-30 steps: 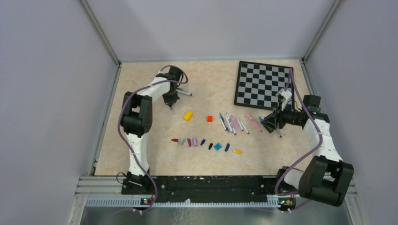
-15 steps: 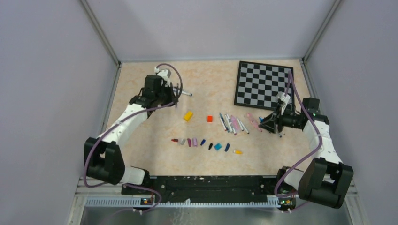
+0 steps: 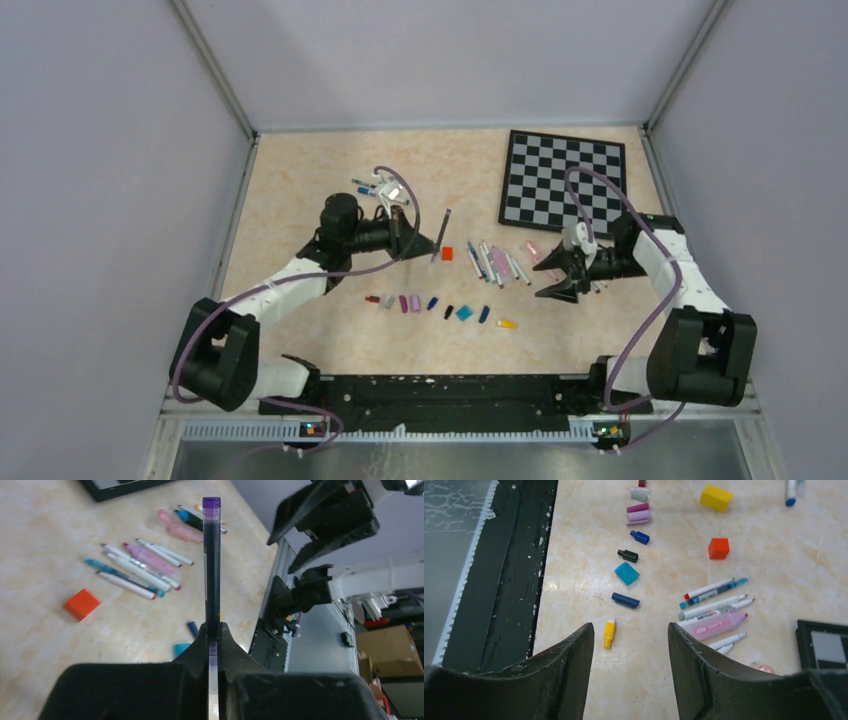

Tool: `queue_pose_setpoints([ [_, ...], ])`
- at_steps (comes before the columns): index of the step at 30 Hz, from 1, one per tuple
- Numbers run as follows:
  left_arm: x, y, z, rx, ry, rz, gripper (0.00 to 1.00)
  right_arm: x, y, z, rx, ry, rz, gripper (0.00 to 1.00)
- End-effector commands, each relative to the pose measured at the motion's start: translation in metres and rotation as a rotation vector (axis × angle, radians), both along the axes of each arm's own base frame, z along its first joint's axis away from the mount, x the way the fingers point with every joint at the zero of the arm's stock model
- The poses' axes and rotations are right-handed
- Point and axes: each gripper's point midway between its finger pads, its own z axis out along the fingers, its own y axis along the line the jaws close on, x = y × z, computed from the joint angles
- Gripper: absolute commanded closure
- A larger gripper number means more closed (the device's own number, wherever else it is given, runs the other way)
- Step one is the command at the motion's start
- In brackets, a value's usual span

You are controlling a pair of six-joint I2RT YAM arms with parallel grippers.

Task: Open the pen caps
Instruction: Pick up the pen from the center of the board.

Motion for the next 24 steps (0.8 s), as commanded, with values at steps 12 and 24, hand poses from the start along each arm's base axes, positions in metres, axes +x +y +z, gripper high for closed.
queue_pose_setpoints([
  [12,-0.056,-0.100,0.009,-0.141,0.077,-0.354,1.00,0.026,0.033,0.051,-0.219,-0.530,0.302,0.40],
  [24,-0.083,-0.137,-0.012,-0.098,0.180,-0.530,1.00,0.015,0.061,0.030,-0.348,-0.628,0.520,0.42],
])
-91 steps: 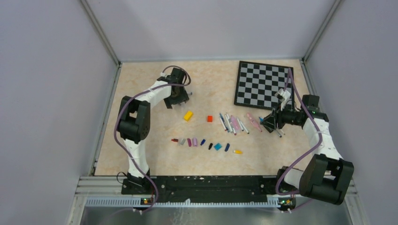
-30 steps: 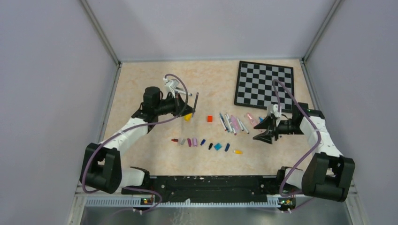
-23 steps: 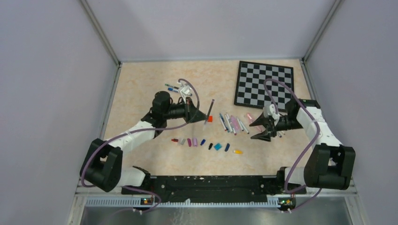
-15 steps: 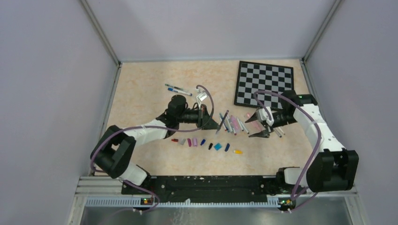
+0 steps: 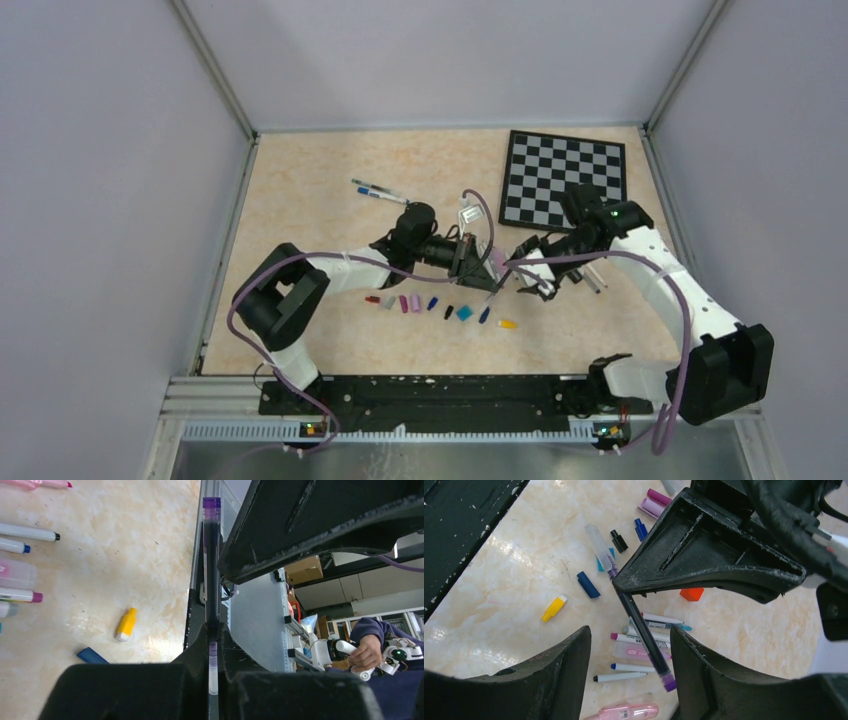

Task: Open the pen caps
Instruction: Pick up the pen from the center of the board.

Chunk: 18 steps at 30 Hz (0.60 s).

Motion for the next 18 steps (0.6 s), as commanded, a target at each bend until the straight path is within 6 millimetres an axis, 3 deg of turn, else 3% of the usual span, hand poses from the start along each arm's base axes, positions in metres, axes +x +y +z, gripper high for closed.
queue_pose_setpoints([
  [1,-0.006,-0.010,0.010,-0.037,-0.016,-0.072,1.00,0.007,0.010,0.003,-0.056,-0.088,0.069,0.43],
  [6,-0.010,-0.014,0.013,-0.038,-0.016,-0.101,1.00,0.008,0.009,-0.021,-0.165,-0.112,0.102,0.51],
  [13,-0.013,-0.015,0.009,-0.026,-0.011,-0.110,1.00,0.011,0.004,-0.033,-0.235,-0.138,0.109,0.70],
  [17,-0.010,-0.016,0.011,-0.024,-0.021,-0.090,0.93,0.008,0.006,-0.032,-0.231,-0.133,0.119,0.98],
  [18,-0.009,-0.015,0.012,-0.021,-0.025,-0.079,0.89,0.007,0.006,-0.032,-0.228,-0.129,0.119,1.00],
])
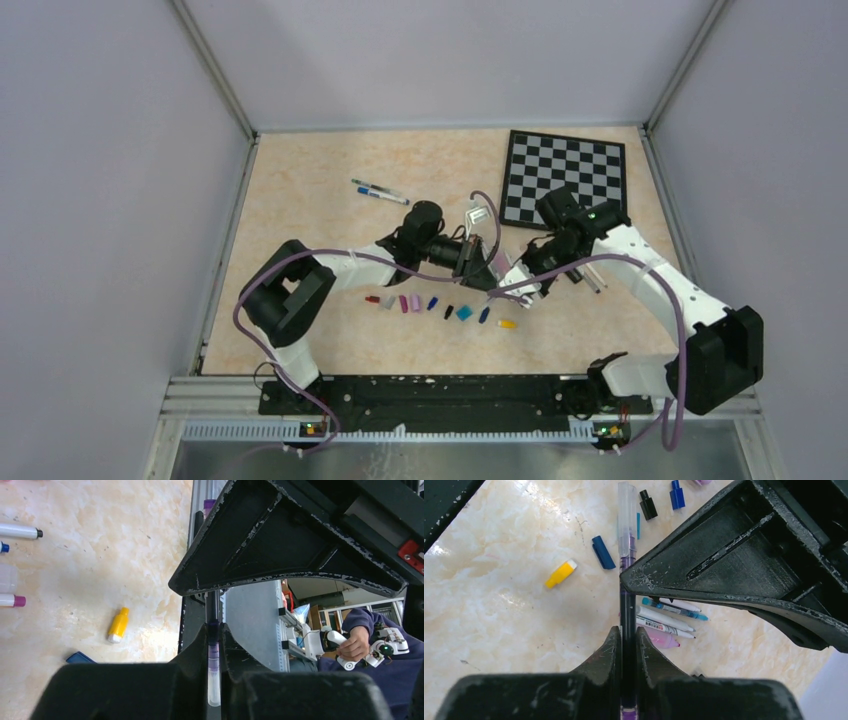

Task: Open the pen caps
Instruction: Pick up the pen from the center of the board, then open the pen cap from the pen.

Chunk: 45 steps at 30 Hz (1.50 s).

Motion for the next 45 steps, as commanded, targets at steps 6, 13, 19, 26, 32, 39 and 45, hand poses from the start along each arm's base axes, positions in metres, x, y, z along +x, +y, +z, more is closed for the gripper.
queue_pose_setpoints([
  [6,0.013,0.004,0.030,-0.025,-0.152,0.124,0.57,-0.013,0.008,0.005,0.059,0.034,-0.012,1.00],
  [13,0.030,0.034,0.060,-0.072,-0.317,0.365,0.35,-0.032,0.012,0.009,0.174,0.223,-0.201,1.00],
  [19,0.035,0.074,0.085,-0.249,-0.294,0.555,0.01,-0.048,0.014,0.013,0.333,0.430,-0.324,1.00],
  [26,0.019,0.099,0.091,-0.444,-0.175,0.496,0.02,-0.033,0.015,0.018,0.490,0.718,-0.620,1.00],
  [32,0.020,0.094,0.084,-0.467,-0.142,0.501,0.02,-0.033,0.022,0.021,0.548,0.946,-0.683,1.00],
  [39,0.023,0.074,0.075,-0.373,-0.214,0.553,0.03,-0.030,0.028,0.026,0.574,1.091,-0.695,1.00],
  [45,0.025,0.064,0.078,-0.359,-0.242,0.571,0.22,-0.030,0.030,0.028,0.579,1.141,-0.691,1.00],
])
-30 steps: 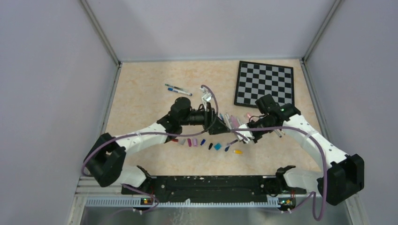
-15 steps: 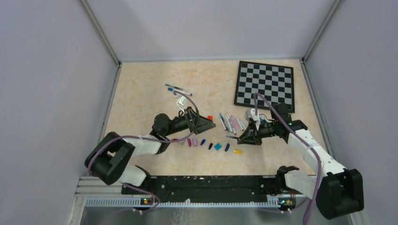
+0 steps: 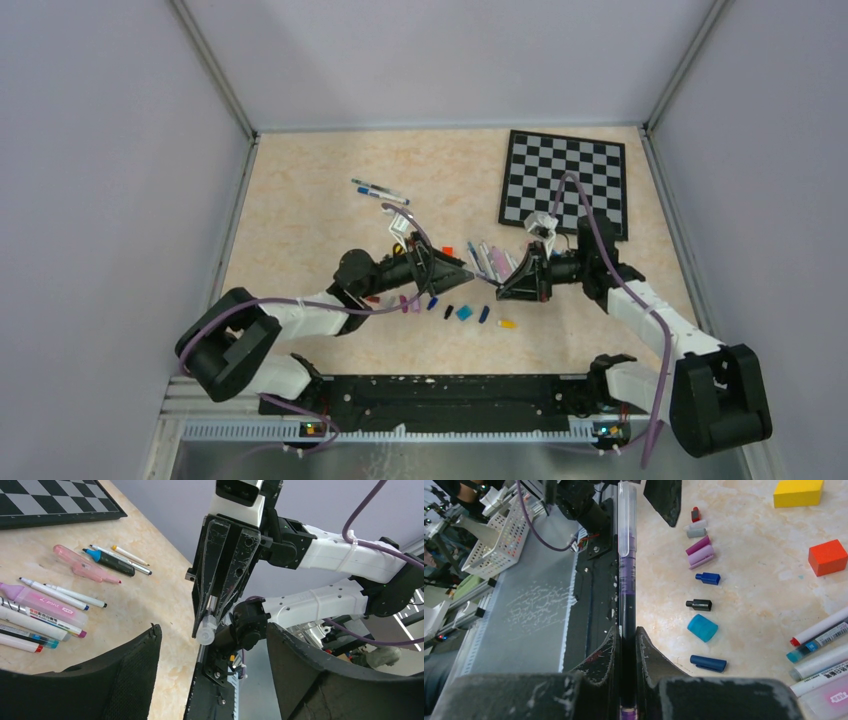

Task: Open the pen caps
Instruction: Open the pen cap from the pen.

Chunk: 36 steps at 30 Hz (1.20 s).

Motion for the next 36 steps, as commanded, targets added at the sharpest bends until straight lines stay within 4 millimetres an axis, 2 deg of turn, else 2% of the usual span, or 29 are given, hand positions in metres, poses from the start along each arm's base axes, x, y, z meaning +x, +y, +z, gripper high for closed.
queue_pose_setpoints([
  [1,0.009,-0.008,0.020,-0.018,-0.083,0.044,0.24,0.002,0.003,0.017,0.062,0.004,0.027,1.00],
  [7,0.004,-0.023,0.021,-0.025,-0.079,0.001,0.40,0.001,0.003,0.015,0.064,0.015,0.027,1.00],
  [14,0.001,-0.030,0.026,-0.046,-0.107,-0.015,0.61,0.001,0.003,0.013,0.064,0.024,0.026,1.00],
  [16,0.000,-0.031,0.026,-0.050,-0.111,-0.017,0.71,0.001,0.003,0.013,0.064,0.026,0.027,1.00],
  [18,0.002,-0.028,0.028,-0.062,-0.112,-0.001,0.89,0.001,0.003,0.012,0.064,0.027,0.027,1.00],
  [20,0.004,-0.025,0.032,-0.073,-0.120,0.031,0.98,0.000,0.003,0.011,0.064,0.025,0.029,1.00],
  [23,0.014,-0.017,0.044,-0.080,-0.155,0.108,1.00,-0.004,0.003,0.008,0.071,0.032,0.049,1.00],
  [26,0.025,-0.003,0.066,-0.095,-0.209,0.209,1.00,-0.008,0.002,0.007,0.081,0.037,0.076,1.00],
  [31,0.049,0.037,0.099,-0.123,-0.273,0.368,1.00,-0.012,0.002,0.005,0.093,0.052,0.105,1.00],
  [36,0.060,0.072,0.122,-0.157,-0.308,0.433,1.00,-0.012,0.001,0.003,0.093,0.051,0.107,1.00],
])
